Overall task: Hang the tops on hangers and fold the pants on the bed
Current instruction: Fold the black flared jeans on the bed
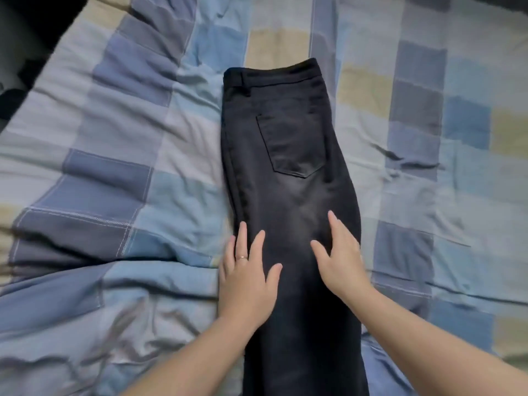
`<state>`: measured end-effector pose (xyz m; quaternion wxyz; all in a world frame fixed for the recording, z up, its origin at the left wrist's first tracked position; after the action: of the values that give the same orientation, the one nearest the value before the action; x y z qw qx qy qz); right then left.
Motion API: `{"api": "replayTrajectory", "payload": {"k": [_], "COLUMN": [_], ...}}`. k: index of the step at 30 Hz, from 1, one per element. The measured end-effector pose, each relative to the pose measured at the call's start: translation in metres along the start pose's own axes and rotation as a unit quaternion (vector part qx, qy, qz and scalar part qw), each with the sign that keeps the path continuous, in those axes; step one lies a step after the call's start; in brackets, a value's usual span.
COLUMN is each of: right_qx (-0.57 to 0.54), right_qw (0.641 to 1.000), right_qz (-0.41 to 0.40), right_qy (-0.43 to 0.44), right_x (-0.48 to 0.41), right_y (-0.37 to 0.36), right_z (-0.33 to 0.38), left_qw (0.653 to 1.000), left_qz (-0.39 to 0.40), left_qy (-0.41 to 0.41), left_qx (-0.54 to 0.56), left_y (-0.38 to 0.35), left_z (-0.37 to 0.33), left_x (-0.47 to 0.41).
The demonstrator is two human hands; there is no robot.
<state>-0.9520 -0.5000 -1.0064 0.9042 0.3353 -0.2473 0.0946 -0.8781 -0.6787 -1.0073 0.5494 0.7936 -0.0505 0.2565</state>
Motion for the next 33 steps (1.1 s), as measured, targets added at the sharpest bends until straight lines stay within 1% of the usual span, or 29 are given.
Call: {"api": "replayTrajectory", "payload": {"k": [2,6,9,12,14,15,17,20,22,23,25,28,31,33], "right_qx": [0.018,0.052,0.023,-0.003,-0.016,-0.022,-0.028,-0.029,-0.053,-0.079,-0.133,-0.176,-0.195,-0.198], "right_qw": [0.999,0.995,0.992,0.987,0.984,0.983,0.980,0.978,0.977,0.976,0.973,0.966,0.962,0.962], "right_qz": [0.028,0.066,0.096,0.119,0.137,0.138,0.133,0.139,0.142,0.141,0.121,0.101,0.094,0.085], "right_qy": [-0.007,-0.052,-0.081,-0.107,-0.112,-0.122,-0.148,-0.156,-0.147,-0.144,-0.143,-0.163,-0.169,-0.168], "right_x": [0.023,0.078,0.119,0.155,0.174,0.183,0.202,0.221,0.224,0.223,0.218,0.220,0.227,0.233], "right_y": [-0.003,-0.002,0.004,0.010,0.011,0.013,0.015,0.013,0.006,0.002,-0.005,-0.013,-0.023,-0.028], "right_z": [-0.020,-0.061,-0.094,-0.128,-0.152,-0.165,-0.192,-0.229,-0.244,-0.251,-0.262,-0.277,-0.286,-0.288], "left_qw": [1.000,0.997,0.992,0.984,0.983,0.982,0.979,0.966,0.959,0.961,0.970,0.978,0.981,0.980], "left_qz": [0.016,0.058,0.109,0.174,0.185,0.187,0.180,0.127,0.098,0.089,0.097,0.104,0.090,0.081], "left_qy": [0.000,-0.020,-0.021,-0.010,0.008,0.025,0.089,0.180,0.206,0.208,0.193,0.171,0.163,0.143], "left_qx": [-0.008,-0.049,-0.066,-0.024,-0.015,-0.008,0.043,0.138,0.167,0.159,0.108,0.056,0.058,0.110], "left_y": [-0.018,-0.054,-0.084,-0.112,-0.129,-0.139,-0.156,-0.173,-0.182,-0.186,-0.197,-0.213,-0.216,-0.212], "left_z": [0.004,0.008,0.013,0.023,0.029,0.031,0.036,0.040,0.042,0.043,0.042,0.040,0.041,0.043], "left_x": [0.041,0.123,0.175,0.214,0.234,0.243,0.259,0.267,0.262,0.259,0.252,0.248,0.250,0.253]}}
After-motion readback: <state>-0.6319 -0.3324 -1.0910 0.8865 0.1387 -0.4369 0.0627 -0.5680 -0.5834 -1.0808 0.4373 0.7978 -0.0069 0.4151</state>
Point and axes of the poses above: each hand's wrist, its own x-axis away from the middle knuckle, its own y-axis out of the back of the hand, z = x × y, the point moved 5 cm from there along -x, towards the middle knuckle, and after that the axes turned 15 degrees about -x, right-handed, at the moved point
